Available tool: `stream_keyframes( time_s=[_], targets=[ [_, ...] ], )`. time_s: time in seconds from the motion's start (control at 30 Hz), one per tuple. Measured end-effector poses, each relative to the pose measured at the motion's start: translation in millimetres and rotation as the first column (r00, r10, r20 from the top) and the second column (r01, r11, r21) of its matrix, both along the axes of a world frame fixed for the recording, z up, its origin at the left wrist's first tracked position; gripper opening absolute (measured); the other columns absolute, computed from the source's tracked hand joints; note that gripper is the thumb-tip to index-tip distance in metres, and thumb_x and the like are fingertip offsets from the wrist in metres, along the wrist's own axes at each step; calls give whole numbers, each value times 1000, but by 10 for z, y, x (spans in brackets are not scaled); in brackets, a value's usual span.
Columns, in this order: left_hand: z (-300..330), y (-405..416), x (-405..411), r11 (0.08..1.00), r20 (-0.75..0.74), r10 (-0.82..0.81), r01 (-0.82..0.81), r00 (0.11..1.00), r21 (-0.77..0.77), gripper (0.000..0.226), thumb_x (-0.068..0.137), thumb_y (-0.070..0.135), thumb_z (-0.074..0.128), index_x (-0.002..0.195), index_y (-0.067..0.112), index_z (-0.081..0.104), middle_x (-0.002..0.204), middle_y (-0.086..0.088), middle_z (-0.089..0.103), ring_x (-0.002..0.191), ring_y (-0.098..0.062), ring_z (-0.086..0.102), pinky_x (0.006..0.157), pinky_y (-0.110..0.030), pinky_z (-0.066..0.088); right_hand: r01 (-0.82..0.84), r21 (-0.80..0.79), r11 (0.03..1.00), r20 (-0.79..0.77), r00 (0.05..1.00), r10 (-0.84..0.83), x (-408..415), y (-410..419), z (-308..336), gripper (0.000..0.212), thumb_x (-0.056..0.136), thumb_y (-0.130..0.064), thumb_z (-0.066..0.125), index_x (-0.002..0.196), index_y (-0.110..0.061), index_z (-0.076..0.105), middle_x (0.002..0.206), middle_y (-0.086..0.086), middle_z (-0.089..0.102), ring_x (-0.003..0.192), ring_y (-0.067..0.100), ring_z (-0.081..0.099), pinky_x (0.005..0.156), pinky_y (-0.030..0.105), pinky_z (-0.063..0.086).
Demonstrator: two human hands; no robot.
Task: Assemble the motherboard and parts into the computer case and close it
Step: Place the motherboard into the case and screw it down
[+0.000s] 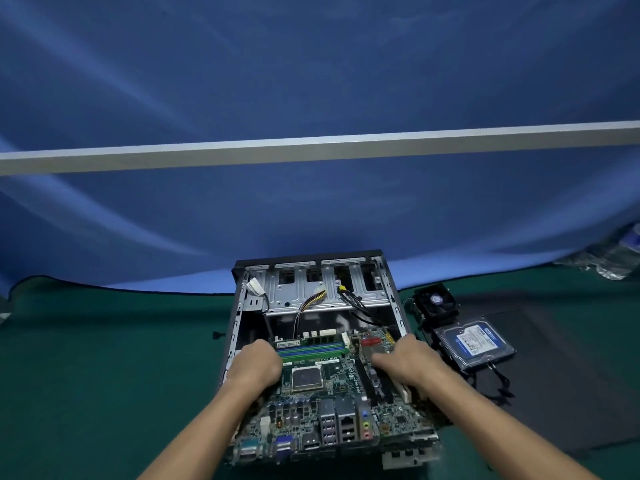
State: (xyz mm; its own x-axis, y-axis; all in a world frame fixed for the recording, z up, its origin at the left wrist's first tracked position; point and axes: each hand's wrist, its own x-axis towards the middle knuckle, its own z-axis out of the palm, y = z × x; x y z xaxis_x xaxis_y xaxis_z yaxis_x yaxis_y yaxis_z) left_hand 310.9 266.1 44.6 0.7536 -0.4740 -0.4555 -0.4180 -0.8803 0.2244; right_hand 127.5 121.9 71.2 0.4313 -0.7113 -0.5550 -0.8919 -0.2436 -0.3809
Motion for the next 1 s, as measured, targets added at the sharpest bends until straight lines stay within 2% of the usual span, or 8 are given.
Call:
stream_keyframes(
  time_s=[0.07, 0.17, 0.27, 0.37, 0.47, 0.57, 0.83, 1.0],
  targets=[
    [55, -51, 38, 1000, -50, -19, 18, 999, -18, 28, 88, 2, 39, 61, 9, 44, 65, -2, 49, 61, -18, 47, 57, -27, 37, -86, 49, 995, -74, 993, 90, -34, -52, 77, 35, 92, -48, 51, 72, -19, 51, 71, -5, 50, 55, 7, 46, 50, 18, 40],
    [117, -106, 62, 998, -111, -55, 51, 992, -33, 30, 89, 4, 40, 60, 9, 43, 64, -2, 48, 56, -14, 43, 47, -25, 31, -124, 158, 980, -86, 987, 138, -124, -52, 39, 39, 96, -47, 46, 104, -12, 62, 114, 6, 57, 101, 17, 58, 93, 29, 46],
    [97, -126, 64, 997, -117, -68, 64, 991, -41, 31, 91, 7, 40, 61, 9, 44, 65, -2, 48, 56, -14, 45, 48, -24, 33, -126, 90, 988, -84, 987, 134, -154, 16, -5, 41, 98, -44, 43, 69, -16, 47, 73, -3, 49, 59, 7, 47, 60, 20, 46],
    [56, -147, 114, 995, -82, -94, 92, 992, -31, 32, 94, 19, 42, 64, 11, 46, 66, -1, 51, 63, -18, 51, 57, -26, 38, -62, 21, 998, -63, 996, 63, -127, 30, -4, 46, 99, -38, 46, 61, -14, 39, 60, -3, 43, 44, 6, 37, 42, 18, 30],
    [47, -230, 193, 985, 37, -170, 169, 985, 27, 45, 97, 43, 40, 62, 15, 46, 65, 2, 53, 61, -16, 52, 63, -26, 42, -25, 29, 999, -68, 997, 27, -112, 6, 13, 43, 98, -38, 49, 63, -14, 42, 62, -3, 46, 44, 6, 39, 40, 18, 29],
    [-13, -387, 277, 982, 112, -168, 176, 980, -66, 43, 96, 39, 44, 61, 14, 43, 62, 1, 49, 56, -16, 47, 53, -24, 35, -3, 35, 999, -61, 998, 5, -105, -3, 27, 44, 97, -39, 51, 62, -14, 42, 61, -3, 44, 44, 6, 38, 39, 18, 28],
    [-340, -764, 422, 976, -271, -75, 16, 960, -216, 45, 92, 28, 60, 57, 12, 38, 52, -2, 38, 45, -16, 32, 48, -26, 23, 62, 53, 997, -77, 995, -57, -116, 23, 34, 42, 94, -39, 56, 64, -14, 43, 62, -4, 45, 43, 5, 39, 39, 17, 29],
    [-437, -771, 432, 972, -41, -227, 224, 973, -67, 32, 93, 29, 55, 67, 15, 44, 65, 0, 53, 66, -19, 56, 57, -26, 38, 128, 4, 992, -67, 990, -127, -119, 84, 21, 39, 92, -41, 59, 66, -15, 47, 63, -5, 50, 43, 3, 41, 37, 16, 28]
  ],
)
